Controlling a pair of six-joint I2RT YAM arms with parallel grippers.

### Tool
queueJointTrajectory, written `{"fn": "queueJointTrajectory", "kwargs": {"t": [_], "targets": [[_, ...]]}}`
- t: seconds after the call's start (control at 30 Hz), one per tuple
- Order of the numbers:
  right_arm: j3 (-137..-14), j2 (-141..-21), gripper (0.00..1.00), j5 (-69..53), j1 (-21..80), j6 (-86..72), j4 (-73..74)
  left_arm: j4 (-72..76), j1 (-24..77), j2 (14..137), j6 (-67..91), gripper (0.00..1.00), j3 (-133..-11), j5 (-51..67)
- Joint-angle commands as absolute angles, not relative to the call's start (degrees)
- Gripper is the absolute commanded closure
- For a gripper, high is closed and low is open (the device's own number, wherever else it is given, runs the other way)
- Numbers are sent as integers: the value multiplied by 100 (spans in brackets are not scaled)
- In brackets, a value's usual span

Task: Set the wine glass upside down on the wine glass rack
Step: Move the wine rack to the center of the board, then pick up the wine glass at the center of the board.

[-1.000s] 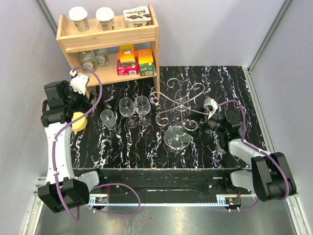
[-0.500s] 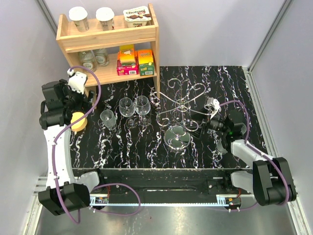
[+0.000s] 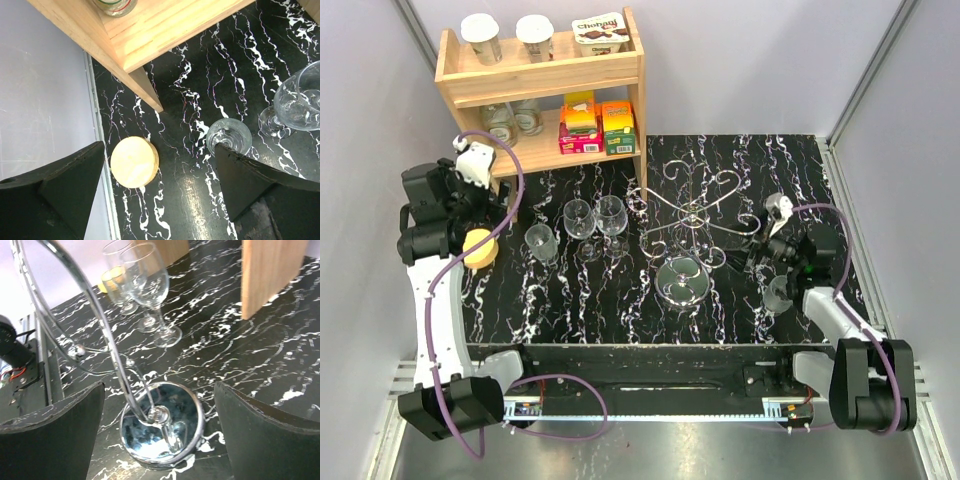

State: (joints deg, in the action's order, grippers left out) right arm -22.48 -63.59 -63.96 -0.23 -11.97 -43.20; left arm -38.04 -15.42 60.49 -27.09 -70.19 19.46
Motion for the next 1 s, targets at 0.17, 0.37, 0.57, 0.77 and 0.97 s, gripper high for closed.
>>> {"fn": "queueJointTrajectory", "kwargs": {"t": [0.17, 0.37, 0.57, 0.77, 0.97], "targets": [[-3189, -6047, 5, -6189, -738, -591, -2535, -3858, -1529, 5818, -2435, 5, -7444, 2399], [-3989, -6047, 5, -5380, -967, 535, -872, -3850, -1529, 5801, -2461, 4, -7427, 2557], [-4569, -5845, 5, -4651, -1090, 975, 323, -3850, -1529, 5818, -2356, 1, -7488, 2742], [-4921, -5766, 4, -4009, -1090, 993, 878, -3850, -1529, 5941, -2250, 1, -7550, 2751], [-5361, -5678, 3, -3235, -1099, 1133, 1458, -3850, -1529, 5994, -2136, 1, -7594, 2786]]}}
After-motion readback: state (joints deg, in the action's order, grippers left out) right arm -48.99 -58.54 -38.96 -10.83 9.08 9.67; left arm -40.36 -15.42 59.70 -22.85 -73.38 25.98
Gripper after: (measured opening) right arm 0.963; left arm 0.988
